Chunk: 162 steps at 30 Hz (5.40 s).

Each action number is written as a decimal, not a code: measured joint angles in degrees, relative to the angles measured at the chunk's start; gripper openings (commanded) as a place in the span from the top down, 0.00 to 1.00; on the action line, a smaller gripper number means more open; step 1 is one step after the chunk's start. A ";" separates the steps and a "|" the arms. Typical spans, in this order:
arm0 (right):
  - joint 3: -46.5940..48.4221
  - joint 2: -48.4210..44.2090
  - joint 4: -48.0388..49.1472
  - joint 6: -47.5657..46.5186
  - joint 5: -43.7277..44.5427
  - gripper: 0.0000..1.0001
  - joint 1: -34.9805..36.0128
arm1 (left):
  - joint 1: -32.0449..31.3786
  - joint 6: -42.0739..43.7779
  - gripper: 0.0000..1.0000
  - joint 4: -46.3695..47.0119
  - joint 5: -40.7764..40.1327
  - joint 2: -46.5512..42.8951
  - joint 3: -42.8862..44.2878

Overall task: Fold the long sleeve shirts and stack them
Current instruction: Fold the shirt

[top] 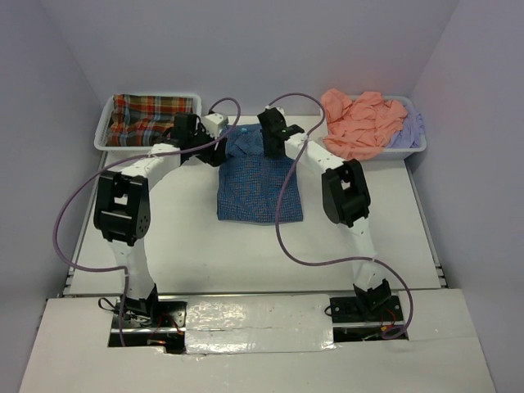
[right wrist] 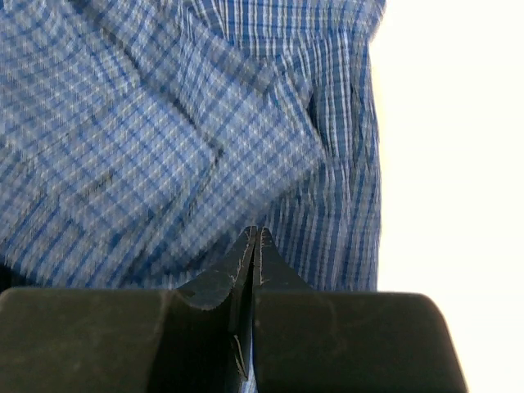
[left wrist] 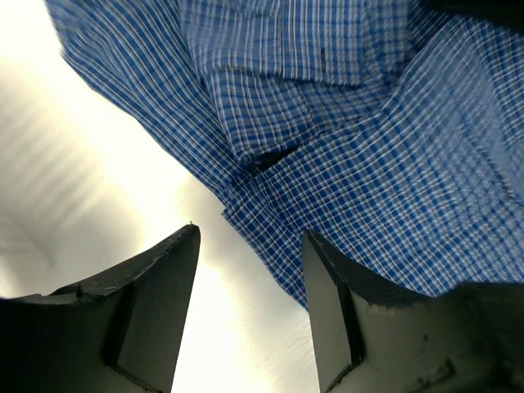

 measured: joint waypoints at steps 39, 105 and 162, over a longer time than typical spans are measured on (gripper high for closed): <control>-23.37 -7.39 11.39 18.12 -23.76 1.00 -14.62 | -11.98 10.88 0.33 -4.44 -5.66 -11.39 -25.05; -72.67 -41.11 26.47 19.50 -28.96 1.00 -8.37 | -23.04 34.42 1.00 -0.52 -15.02 -23.82 -38.40; -47.54 -39.10 -0.48 13.22 -38.56 1.00 -10.45 | -3.41 17.81 0.94 -33.40 4.52 -12.90 -2.78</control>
